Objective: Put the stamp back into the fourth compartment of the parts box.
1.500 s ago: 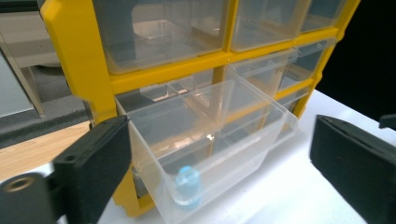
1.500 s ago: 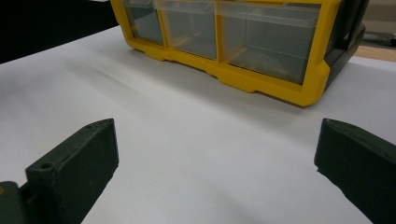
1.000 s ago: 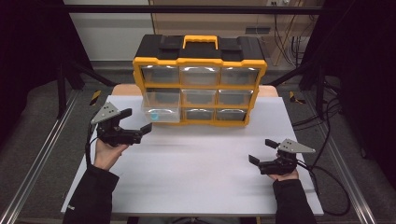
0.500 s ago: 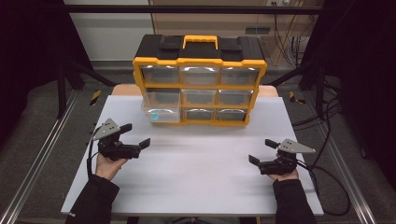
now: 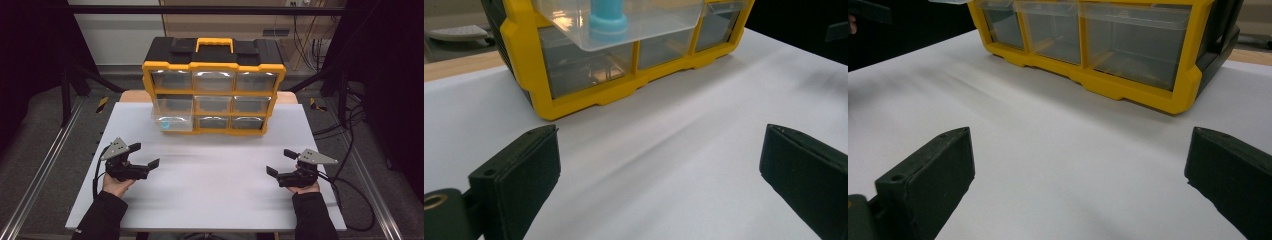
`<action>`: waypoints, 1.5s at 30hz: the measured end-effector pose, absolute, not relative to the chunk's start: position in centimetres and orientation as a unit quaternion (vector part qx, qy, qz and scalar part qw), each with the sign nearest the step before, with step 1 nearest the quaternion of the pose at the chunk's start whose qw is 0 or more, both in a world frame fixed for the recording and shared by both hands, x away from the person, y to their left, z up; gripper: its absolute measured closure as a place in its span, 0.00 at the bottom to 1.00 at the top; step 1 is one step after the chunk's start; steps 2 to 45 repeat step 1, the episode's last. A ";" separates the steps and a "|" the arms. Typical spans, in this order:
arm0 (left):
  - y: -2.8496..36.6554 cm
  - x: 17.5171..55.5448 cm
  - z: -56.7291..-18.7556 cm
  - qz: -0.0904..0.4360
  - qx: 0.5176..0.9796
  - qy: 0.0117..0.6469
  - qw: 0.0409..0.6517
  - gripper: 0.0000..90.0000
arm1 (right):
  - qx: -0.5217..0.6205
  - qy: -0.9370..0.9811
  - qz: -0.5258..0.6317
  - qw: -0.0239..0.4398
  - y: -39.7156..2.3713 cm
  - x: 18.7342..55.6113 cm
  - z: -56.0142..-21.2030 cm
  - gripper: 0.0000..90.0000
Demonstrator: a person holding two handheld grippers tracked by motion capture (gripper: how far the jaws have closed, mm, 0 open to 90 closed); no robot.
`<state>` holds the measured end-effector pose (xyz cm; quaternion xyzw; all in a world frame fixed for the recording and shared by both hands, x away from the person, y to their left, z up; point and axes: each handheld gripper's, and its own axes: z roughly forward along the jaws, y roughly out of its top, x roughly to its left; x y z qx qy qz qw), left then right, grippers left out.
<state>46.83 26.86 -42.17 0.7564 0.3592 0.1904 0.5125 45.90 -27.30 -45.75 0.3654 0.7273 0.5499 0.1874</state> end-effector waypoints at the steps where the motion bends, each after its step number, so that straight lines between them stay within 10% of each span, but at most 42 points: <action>1: 26.9 46.8 -42.3 0.190 0.755 0.360 0.515 0.03 | 0.366 0.727 0.550 0.187 -27.3 45.9 -45.7 0.00; 45: 26.9 46.8 -42.3 0.190 0.755 0.360 0.515 0.03 | 0.366 0.727 0.550 0.187 -27.3 45.9 -45.7 0.00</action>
